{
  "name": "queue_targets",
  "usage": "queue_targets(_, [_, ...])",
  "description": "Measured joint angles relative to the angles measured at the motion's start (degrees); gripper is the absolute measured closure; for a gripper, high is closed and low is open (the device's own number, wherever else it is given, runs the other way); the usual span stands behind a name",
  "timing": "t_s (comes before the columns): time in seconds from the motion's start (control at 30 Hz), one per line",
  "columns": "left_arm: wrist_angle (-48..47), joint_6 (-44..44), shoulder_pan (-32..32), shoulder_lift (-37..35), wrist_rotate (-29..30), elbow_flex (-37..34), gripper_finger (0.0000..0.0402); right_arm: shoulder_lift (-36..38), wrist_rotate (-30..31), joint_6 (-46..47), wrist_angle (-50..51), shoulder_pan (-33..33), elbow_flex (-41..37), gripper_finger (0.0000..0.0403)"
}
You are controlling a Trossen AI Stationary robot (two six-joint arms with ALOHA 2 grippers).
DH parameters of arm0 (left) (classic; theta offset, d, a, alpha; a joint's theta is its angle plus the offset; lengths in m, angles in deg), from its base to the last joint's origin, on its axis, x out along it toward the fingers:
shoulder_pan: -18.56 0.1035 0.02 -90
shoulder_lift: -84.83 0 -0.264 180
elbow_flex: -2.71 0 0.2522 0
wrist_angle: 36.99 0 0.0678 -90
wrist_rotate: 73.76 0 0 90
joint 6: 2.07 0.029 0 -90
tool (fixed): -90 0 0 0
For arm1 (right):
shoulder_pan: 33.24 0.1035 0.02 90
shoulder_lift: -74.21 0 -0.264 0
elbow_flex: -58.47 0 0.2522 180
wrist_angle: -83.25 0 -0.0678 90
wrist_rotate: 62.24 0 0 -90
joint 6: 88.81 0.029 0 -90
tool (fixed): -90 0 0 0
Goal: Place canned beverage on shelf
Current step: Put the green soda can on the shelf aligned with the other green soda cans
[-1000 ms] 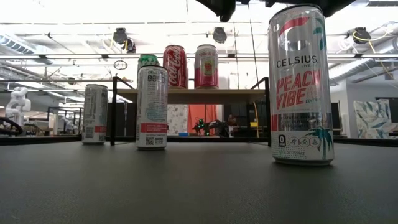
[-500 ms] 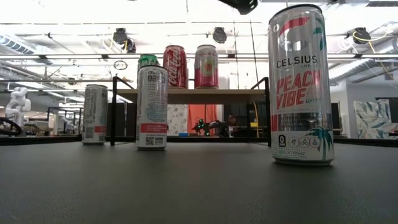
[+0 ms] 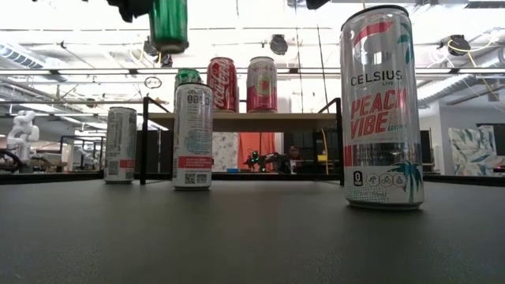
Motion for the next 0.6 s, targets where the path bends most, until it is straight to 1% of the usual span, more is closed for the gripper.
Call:
queue_targets(0.13, [1.1, -0.3, 7.4, 1.6, -10.0, 0.0, 0.0107, 0.0, 0.0, -0.5, -0.1, 0.0, 0.0, 0.0044])
queue_targets(0.33, [2.1, -3.1, 19.1, 3.8, -21.5, 0.0, 0.0107, 0.0, 0.0, -0.8, 0.0, 0.0, 0.0, 0.0044])
queue_targets(0.47, [1.5, -4.6, 24.0, 6.1, -26.2, 0.0, 0.0107, 0.0, -0.1, -0.4, 0.1, 0.0, -0.1, 0.0044])
queue_targets(0.6, [1.5, -5.5, 26.6, 8.2, -28.2, 0.0, 0.0107, 0.0, -0.1, 0.1, -0.7, 0.0, -1.0, 0.0044])
